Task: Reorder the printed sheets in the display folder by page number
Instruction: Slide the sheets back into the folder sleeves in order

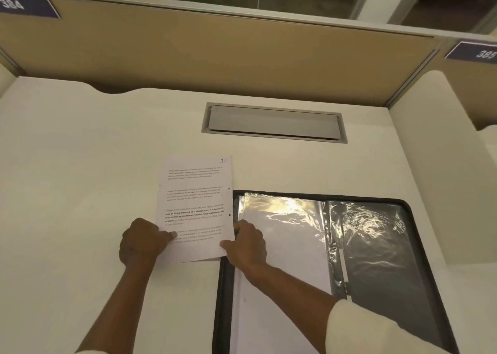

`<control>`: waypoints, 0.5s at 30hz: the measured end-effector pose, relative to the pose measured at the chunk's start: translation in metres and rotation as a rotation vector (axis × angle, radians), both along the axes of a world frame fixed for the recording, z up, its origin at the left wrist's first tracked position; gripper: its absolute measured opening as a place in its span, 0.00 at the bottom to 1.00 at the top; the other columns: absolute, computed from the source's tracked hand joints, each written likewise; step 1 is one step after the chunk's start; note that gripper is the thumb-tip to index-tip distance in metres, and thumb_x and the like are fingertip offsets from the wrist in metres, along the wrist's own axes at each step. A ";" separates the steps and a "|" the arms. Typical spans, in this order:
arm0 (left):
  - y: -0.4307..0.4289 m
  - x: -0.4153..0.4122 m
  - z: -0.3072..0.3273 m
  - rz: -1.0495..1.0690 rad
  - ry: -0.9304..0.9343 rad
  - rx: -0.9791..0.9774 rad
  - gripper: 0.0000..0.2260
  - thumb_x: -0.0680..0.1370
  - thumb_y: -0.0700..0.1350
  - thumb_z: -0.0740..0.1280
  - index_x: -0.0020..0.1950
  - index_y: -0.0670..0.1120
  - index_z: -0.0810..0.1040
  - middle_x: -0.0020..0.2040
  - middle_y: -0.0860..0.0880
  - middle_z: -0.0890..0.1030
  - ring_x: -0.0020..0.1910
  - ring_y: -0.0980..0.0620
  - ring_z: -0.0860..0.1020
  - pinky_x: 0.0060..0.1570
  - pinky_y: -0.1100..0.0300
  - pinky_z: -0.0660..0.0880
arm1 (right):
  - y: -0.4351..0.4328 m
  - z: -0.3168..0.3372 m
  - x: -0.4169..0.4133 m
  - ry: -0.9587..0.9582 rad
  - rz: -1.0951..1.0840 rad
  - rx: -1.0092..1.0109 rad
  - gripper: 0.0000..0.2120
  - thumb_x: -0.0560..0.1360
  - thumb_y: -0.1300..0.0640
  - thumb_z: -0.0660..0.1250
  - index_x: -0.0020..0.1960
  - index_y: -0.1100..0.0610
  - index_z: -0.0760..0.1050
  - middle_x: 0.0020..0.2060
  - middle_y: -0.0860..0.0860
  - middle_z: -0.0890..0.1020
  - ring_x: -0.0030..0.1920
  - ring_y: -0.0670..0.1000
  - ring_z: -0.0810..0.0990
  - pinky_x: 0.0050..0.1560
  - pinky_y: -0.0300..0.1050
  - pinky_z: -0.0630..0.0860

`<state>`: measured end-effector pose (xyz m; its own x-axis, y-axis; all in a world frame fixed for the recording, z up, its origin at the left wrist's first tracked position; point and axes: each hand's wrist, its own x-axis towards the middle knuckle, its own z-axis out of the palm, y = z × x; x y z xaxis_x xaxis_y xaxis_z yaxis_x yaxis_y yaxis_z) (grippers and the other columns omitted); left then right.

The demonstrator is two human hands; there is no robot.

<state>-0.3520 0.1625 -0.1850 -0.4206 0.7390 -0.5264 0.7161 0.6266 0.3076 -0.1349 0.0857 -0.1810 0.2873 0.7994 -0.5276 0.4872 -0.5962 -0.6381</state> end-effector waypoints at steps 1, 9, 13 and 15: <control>-0.001 0.000 0.000 -0.001 0.001 -0.002 0.19 0.65 0.54 0.86 0.41 0.43 0.85 0.42 0.43 0.85 0.41 0.40 0.81 0.41 0.52 0.76 | -0.001 -0.001 0.000 0.038 -0.016 0.018 0.13 0.77 0.52 0.76 0.58 0.51 0.76 0.56 0.47 0.84 0.52 0.48 0.83 0.46 0.43 0.83; -0.026 0.001 0.011 0.089 -0.056 0.129 0.30 0.73 0.69 0.75 0.34 0.41 0.78 0.37 0.42 0.81 0.41 0.38 0.81 0.39 0.52 0.75 | -0.016 0.018 0.009 0.478 -0.193 0.166 0.08 0.78 0.63 0.75 0.52 0.53 0.79 0.52 0.50 0.84 0.53 0.50 0.86 0.44 0.47 0.87; -0.046 -0.005 0.019 0.225 -0.369 0.190 0.29 0.68 0.68 0.79 0.36 0.41 0.79 0.38 0.46 0.83 0.40 0.41 0.82 0.45 0.49 0.81 | -0.030 0.037 0.027 0.549 -0.199 0.181 0.08 0.78 0.64 0.74 0.55 0.55 0.80 0.53 0.51 0.85 0.52 0.51 0.87 0.46 0.47 0.87; -0.054 -0.007 0.030 0.317 -0.613 0.180 0.21 0.71 0.54 0.83 0.46 0.37 0.84 0.48 0.43 0.87 0.47 0.41 0.84 0.56 0.43 0.82 | -0.042 0.044 0.037 0.564 -0.161 0.180 0.09 0.79 0.64 0.74 0.57 0.57 0.80 0.54 0.52 0.84 0.52 0.50 0.88 0.45 0.45 0.86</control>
